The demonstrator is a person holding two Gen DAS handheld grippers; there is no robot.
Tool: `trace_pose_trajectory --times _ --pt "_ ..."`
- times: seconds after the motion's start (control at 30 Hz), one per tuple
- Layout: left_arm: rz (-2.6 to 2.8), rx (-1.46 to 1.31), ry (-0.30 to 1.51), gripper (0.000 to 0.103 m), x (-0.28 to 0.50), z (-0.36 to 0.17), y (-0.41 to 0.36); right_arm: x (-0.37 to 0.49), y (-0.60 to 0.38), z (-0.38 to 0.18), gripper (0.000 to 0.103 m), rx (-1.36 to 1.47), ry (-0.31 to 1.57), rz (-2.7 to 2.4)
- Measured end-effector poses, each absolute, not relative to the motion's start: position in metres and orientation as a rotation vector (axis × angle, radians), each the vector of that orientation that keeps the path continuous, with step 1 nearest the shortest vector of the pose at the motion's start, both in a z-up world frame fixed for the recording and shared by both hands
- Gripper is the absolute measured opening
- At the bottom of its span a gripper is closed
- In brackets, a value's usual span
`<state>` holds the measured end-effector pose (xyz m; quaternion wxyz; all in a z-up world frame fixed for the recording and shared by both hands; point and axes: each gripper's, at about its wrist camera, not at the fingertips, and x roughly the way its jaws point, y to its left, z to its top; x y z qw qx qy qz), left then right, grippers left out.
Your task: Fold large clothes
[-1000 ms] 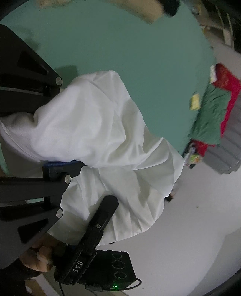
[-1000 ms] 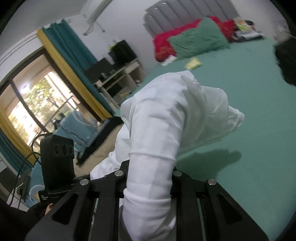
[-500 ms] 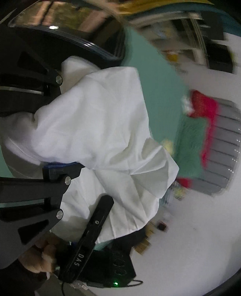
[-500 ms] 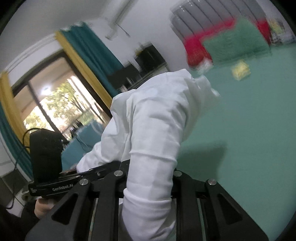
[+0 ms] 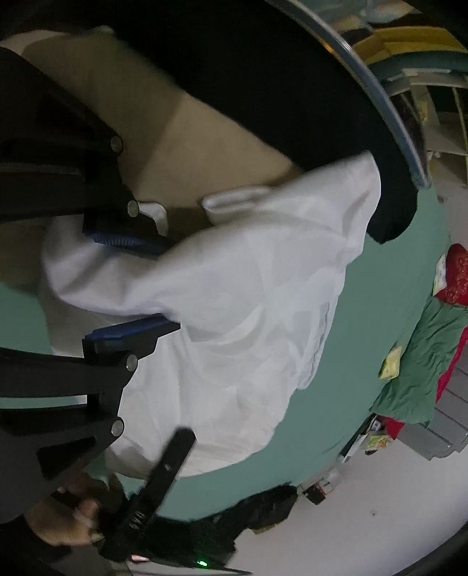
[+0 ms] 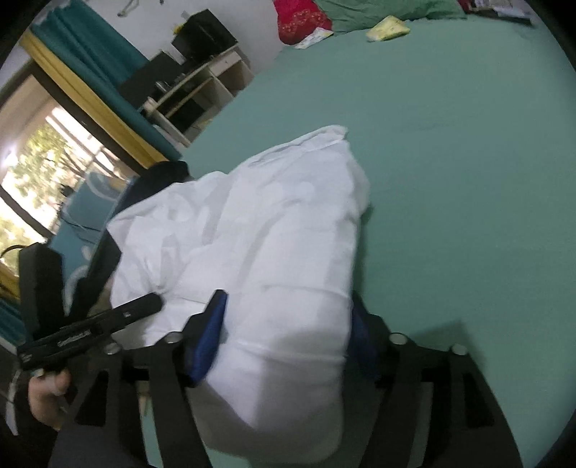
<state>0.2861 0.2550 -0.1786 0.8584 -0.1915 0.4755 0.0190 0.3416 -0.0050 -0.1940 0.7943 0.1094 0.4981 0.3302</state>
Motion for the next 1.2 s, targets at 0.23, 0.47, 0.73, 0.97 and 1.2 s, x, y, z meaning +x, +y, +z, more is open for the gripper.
trace_pose_trajectory --times 0.23,0.47,0.73,0.97,1.2 --pt "0.109 -0.336 1.0 0.037 0.252 -0.165 0.258 0.334 -0.023 -0.182 0.086 0.178 1.106 0.651" --pt "0.178 -0.335 0.996 0.037 0.211 -0.156 0.246 0.307 -0.05 -0.16 0.088 0.126 1.106 0.618" --pt "0.189 -0.359 1.01 0.037 0.159 -0.15 0.224 0.264 -0.102 -0.146 0.088 0.1 1.111 0.593" --pt "0.138 -0.346 0.981 0.037 0.135 -0.132 0.175 0.233 -0.145 -0.137 0.088 0.081 1.106 0.552" --pt "0.094 -0.342 0.931 0.037 0.128 -0.107 0.118 0.215 -0.196 -0.115 0.088 0.085 1.061 0.511"
